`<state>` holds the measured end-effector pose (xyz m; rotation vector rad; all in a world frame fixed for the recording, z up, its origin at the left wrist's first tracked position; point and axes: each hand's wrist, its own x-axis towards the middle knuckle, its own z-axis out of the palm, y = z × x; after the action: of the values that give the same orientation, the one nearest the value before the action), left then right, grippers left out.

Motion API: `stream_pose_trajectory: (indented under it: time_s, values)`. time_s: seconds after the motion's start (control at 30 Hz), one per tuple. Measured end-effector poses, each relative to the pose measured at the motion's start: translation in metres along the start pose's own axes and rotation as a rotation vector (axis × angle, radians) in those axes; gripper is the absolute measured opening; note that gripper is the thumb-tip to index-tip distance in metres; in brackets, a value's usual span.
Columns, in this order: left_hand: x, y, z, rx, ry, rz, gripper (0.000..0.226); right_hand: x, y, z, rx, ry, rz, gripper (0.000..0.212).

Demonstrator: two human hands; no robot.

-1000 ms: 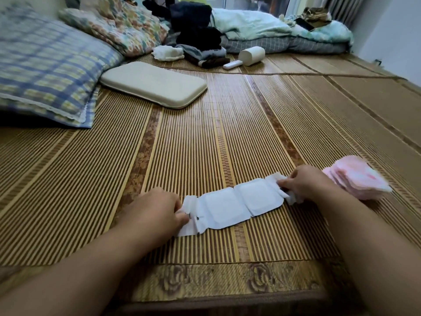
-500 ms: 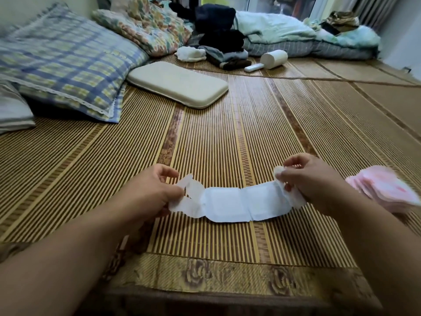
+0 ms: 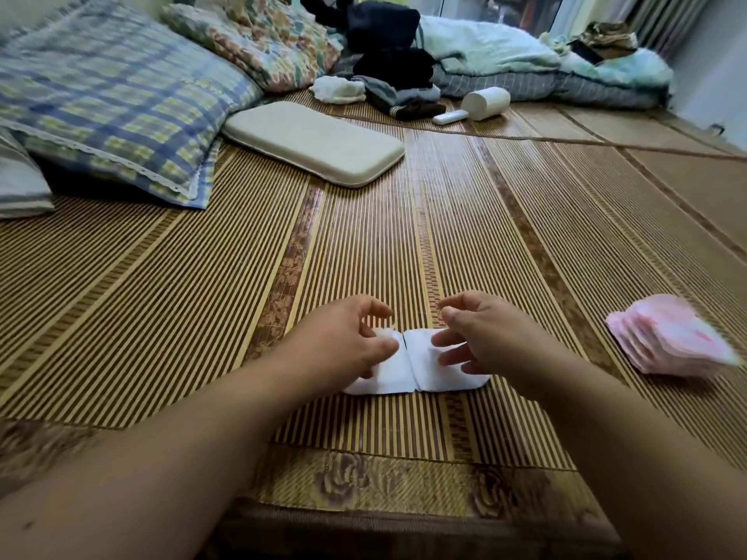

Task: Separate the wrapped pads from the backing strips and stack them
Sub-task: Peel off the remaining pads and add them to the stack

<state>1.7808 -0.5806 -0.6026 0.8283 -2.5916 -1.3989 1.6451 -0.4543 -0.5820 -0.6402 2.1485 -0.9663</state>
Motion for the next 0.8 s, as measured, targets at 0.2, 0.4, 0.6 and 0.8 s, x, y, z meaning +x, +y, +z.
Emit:
stream_pose_trajectory:
  time_s: [0.2,0.4,0.6,0.8]
  values:
    - [0.003,-0.002,-0.006,0.044,0.031,0.055,0.027,0.006,0.013,-0.018,-0.127,0.205,-0.067,0.021]
    - [0.004,-0.025,-0.018,0.598,0.187,-0.195,0.041,0.014,0.029,-0.019,-0.549,0.150,0.092,0.030]
    - [0.005,-0.027,-0.010,0.578,0.131,-0.189,0.017,0.018,0.032,-0.019,-0.541,0.137,0.112,0.023]
    - [0.005,-0.020,-0.010,0.436,0.166,-0.144,0.014,0.016,0.031,-0.022,-0.342,0.175,0.019,0.018]
